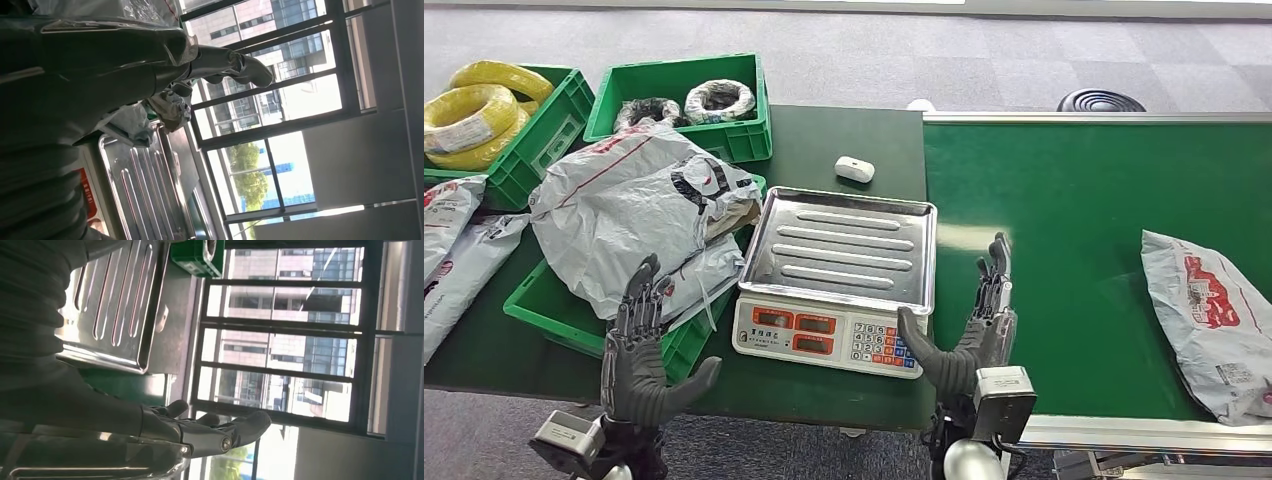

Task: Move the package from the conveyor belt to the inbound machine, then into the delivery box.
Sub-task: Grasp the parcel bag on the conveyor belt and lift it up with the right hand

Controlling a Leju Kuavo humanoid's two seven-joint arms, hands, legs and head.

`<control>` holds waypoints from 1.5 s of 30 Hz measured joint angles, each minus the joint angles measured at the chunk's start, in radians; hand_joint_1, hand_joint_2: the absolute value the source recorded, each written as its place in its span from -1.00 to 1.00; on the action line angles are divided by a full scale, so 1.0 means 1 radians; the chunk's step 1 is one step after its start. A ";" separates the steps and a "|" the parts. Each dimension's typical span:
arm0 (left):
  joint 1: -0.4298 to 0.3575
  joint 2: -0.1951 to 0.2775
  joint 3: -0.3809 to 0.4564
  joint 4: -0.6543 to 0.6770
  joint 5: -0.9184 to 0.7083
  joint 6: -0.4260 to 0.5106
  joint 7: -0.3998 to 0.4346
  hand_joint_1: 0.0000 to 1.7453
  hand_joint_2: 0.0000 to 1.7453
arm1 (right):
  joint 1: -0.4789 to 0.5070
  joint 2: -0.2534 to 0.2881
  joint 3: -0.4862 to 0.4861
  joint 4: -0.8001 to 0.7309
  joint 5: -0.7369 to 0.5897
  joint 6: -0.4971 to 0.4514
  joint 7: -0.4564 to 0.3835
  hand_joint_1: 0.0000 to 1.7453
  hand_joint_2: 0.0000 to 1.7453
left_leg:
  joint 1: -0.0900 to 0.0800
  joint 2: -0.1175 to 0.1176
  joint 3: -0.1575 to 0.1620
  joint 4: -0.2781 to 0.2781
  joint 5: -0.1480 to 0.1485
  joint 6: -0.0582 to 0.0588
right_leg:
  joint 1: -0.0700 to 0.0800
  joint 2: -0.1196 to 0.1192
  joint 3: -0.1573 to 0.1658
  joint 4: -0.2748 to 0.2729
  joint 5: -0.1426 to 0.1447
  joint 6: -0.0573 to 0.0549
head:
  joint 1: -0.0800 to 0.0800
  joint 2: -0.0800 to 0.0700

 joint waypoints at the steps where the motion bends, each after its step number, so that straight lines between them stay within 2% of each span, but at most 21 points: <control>1: 0.000 -0.002 0.001 0.000 0.000 -0.006 0.000 -1.00 1.00 | -0.005 -0.001 -0.010 0.002 0.055 -0.029 0.013 -1.00 1.00 | 0.000 0.000 0.000 0.000 0.000 0.000 | 0.000 0.000 0.000 0.000 0.000 0.000 | 0.000 0.000; 3: 0.000 -0.008 0.004 0.001 0.000 -0.021 0.000 -1.00 1.00 | -0.023 0.004 -0.058 0.011 0.211 -0.075 0.041 -1.00 1.00 | 0.000 0.000 0.000 0.000 0.000 0.000 | 0.000 0.000 0.000 0.000 0.000 0.000 | 0.000 0.000; 6: 0.001 -0.021 0.015 0.005 0.001 -0.042 0.000 -1.00 1.00 | -0.069 0.027 -0.214 0.051 0.439 -0.095 0.075 -1.00 1.00 | 0.000 -0.001 0.000 0.000 0.000 0.000 | 0.000 0.000 0.001 0.000 0.000 0.000 | 0.000 0.000; 9: 0.009 -0.029 0.029 0.006 0.002 -0.051 0.000 -1.00 1.00 | -0.110 0.034 -0.388 0.109 0.500 -0.098 0.095 -1.00 1.00 | 0.000 -0.002 0.000 0.000 0.000 0.000 | -0.001 -0.002 0.002 0.000 0.000 0.000 | 0.000 0.000; 13: 0.020 -0.037 0.046 0.005 0.004 -0.052 0.000 -1.00 1.00 | -0.120 0.041 -0.511 0.161 0.539 -0.100 0.117 -1.00 1.00 | -0.002 -0.001 0.000 0.000 0.000 0.000 | -0.001 -0.001 0.001 0.000 0.000 0.000 | 0.000 0.000; 20: 0.031 -0.058 0.068 0.008 0.029 -0.053 0.000 -1.00 1.00 | -0.127 0.116 -0.758 0.161 0.831 -0.101 0.185 -1.00 1.00 | -0.001 -0.002 -0.001 0.000 0.000 0.000 | 0.000 -0.002 -0.001 0.000 0.000 0.000 | 0.000 0.000; 23: 0.021 -0.058 0.069 0.014 0.048 -0.052 0.000 -1.00 1.00 | -0.148 0.123 -0.877 0.155 0.859 -0.101 0.197 -1.00 1.00 | -0.001 -0.001 -0.001 0.000 0.000 0.000 | -0.001 -0.001 0.000 0.000 0.000 0.000 | 0.000 0.000; 26: 0.014 -0.058 0.070 0.018 0.054 -0.052 0.000 -1.00 1.00 | -0.159 0.125 -0.950 0.155 0.859 -0.101 0.197 -1.00 1.00 | -0.001 -0.001 0.000 0.000 0.000 0.000 | -0.001 -0.001 0.000 0.000 0.000 0.000 | 0.000 0.000; 35: 0.010 -0.059 0.072 0.024 0.055 -0.054 0.000 -1.00 1.00 | -0.177 0.129 -1.024 0.156 0.875 -0.101 0.208 -1.00 1.00 | -0.001 -0.001 0.000 0.000 0.000 0.000 | -0.001 -0.001 0.000 0.000 0.000 0.000 | 0.000 0.000; 38: 0.009 -0.061 0.073 0.026 0.056 -0.069 0.000 -1.00 1.00 | -0.199 0.107 -1.066 0.174 0.917 -0.101 0.276 -1.00 1.00 | -0.001 -0.001 0.000 0.000 0.000 0.000 | -0.001 -0.002 -0.001 0.000 0.000 0.000 | 0.000 0.000; 42: -0.001 -0.064 0.074 0.037 0.063 -0.099 0.000 -1.00 1.00 | -0.251 0.004 -1.153 0.276 0.955 -0.101 0.369 -1.00 1.00 | -0.002 -0.001 0.000 0.001 0.000 0.001 | -0.003 -0.002 0.000 0.000 0.000 0.001 | 0.000 0.000; 45: -0.008 -0.066 0.076 0.045 0.064 -0.109 0.000 -1.00 1.00 | -0.275 -0.059 -1.214 0.349 0.971 -0.101 0.380 -1.00 1.00 | -0.005 -0.001 0.000 0.001 0.000 0.002 | -0.004 -0.002 0.000 0.000 0.001 0.001 | 0.000 0.000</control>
